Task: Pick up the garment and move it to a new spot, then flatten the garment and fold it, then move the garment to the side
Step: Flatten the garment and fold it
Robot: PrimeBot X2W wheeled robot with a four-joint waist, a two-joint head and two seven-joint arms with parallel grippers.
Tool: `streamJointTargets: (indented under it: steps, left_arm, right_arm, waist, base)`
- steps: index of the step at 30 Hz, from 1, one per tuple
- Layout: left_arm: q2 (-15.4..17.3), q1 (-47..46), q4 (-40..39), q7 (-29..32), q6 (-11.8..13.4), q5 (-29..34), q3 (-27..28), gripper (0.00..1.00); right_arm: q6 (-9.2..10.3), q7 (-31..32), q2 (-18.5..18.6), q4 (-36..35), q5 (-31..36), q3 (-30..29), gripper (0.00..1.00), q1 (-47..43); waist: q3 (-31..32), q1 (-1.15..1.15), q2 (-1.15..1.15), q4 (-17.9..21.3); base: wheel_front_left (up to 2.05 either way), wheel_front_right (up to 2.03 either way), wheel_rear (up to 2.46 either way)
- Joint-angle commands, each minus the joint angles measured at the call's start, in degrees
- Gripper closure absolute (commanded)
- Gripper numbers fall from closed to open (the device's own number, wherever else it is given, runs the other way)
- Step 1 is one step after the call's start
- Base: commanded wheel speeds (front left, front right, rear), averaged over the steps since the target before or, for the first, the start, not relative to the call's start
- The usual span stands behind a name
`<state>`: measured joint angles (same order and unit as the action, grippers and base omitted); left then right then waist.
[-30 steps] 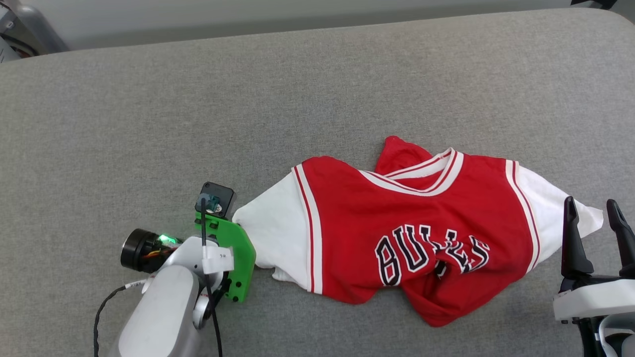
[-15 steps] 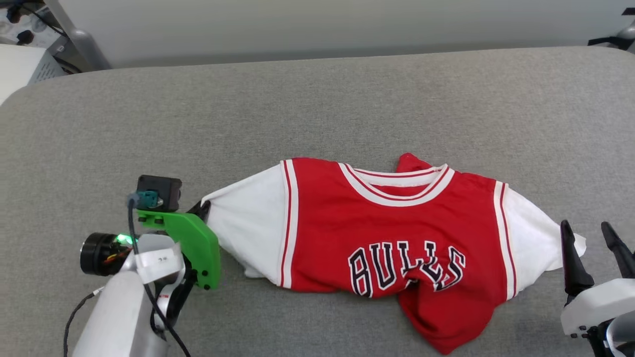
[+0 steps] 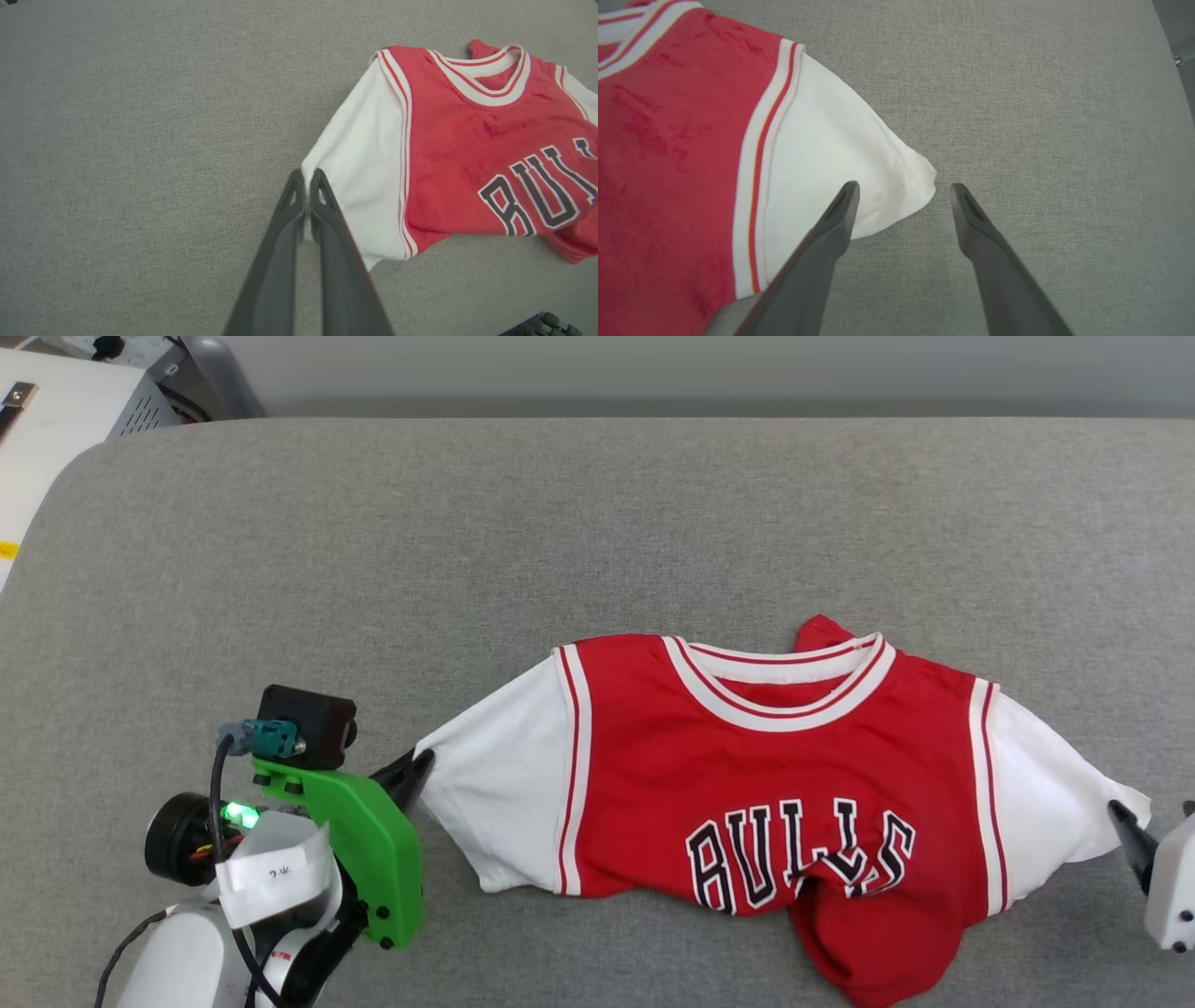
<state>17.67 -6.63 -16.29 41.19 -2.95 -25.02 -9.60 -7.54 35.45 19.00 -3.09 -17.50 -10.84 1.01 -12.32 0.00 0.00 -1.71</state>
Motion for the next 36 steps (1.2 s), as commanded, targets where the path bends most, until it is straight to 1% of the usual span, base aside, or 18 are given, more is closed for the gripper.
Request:
streamJointTargets:
  steps: [1,4,9,16,17,18,19,20,23,27,30,36]
  left_arm:
    - [0.0,1.0,-1.3,0.3,0.3,-0.6,-0.4,1.0]
    - [-0.2,1.2,-2.9,0.6,0.5,-0.3,-1.1,1.0]
    - [-0.6,0.7,-3.8,0.6,0.5,0.4,-2.5,1.0]
    - [-1.7,0.2,-3.6,0.0,0.0,0.4,-4.7,1.0]
    - [-1.8,0.3,-3.6,0.0,-0.1,0.1,-4.9,1.0]
    - [-2.0,0.3,-3.6,-0.1,-0.1,0.0,-5.1,1.0]
    - [-1.9,0.3,-3.5,-0.2,-0.2,0.0,-5.2,1.0]
    - [-1.8,0.3,-3.3,-0.3,-0.1,0.1,-5.2,1.0]
    - [-1.4,0.2,-2.8,-0.6,0.3,0.6,-4.6,1.0]
    - [-1.2,0.0,-2.2,-1.9,0.5,0.5,-3.6,1.0]
    - [-0.7,-0.2,-1.7,-3.1,0.5,0.3,-2.6,1.0]
    - [0.7,-2.1,-2.0,-6.7,0.5,1.0,0.2,1.0]
  right_arm:
    - [0.05,2.8,0.7,0.6,-0.3,-1.1,0.0,2.0]
    - [0.05,6.7,2.0,1.4,0.4,-2.1,0.0,4.4]
    - [0.05,11.4,2.5,4.3,0.4,-2.4,0.0,6.9]
    - [0.05,13.7,2.6,9.3,1.2,-0.2,0.0,6.8]
    - [0.05,13.8,2.4,9.9,1.0,0.1,0.02,6.6]
    - [0.05,13.7,2.4,10.5,0.7,0.4,0.35,6.5]
    - [0.05,13.4,2.5,10.9,0.7,0.5,0.55,6.5]
    - [0.05,13.1,2.7,11.4,0.7,0.8,1.0,6.5]
    - [0.05,11.4,3.3,12.3,0.8,1.4,1.0,6.7]
    - [0.05,7.4,4.7,11.9,1.0,1.5,1.0,7.8]
    - [0.05,3.6,6.4,10.7,1.1,1.9,1.0,8.8]
    - [0.05,-0.8,10.3,7.1,0.2,2.6,1.0,10.9]
  waist:
    - [-1.6,0.0,0.0,-1.4]
    - [-2.9,0.0,0.0,-2.4]
    - [-4.8,0.0,0.0,-4.2]
    - [-6.2,0.0,0.0,-5.7]
    - [-6.2,0.0,0.0,-5.9]
    - [-6.3,0.0,0.0,-6.0]
    - [-6.3,0.0,0.0,-6.0]
    - [-6.3,0.0,0.0,-6.1]
    - [-5.6,0.0,0.0,-5.8]
    - [-3.6,0.0,0.0,-5.0]
    - [-1.4,0.0,0.0,-4.2]
    - [3.2,0.0,0.0,-2.8]
  base:
    - [0.0,0.0,0.0]
    - [0.0,0.0,0.0]
    - [0.0,0.0,0.0]
    - [0.0,0.0,0.0]
    - [0.0,0.0,0.0]
    - [0.0,0.0,0.0]
    - [0.0,0.0,0.0]
    - [0.0,0.0,0.0]
    - [0.0,0.0,0.0]
    - [0.0,0.0,0.0]
    - [0.0,0.0,0.0]
    - [0.0,0.0,0.0]
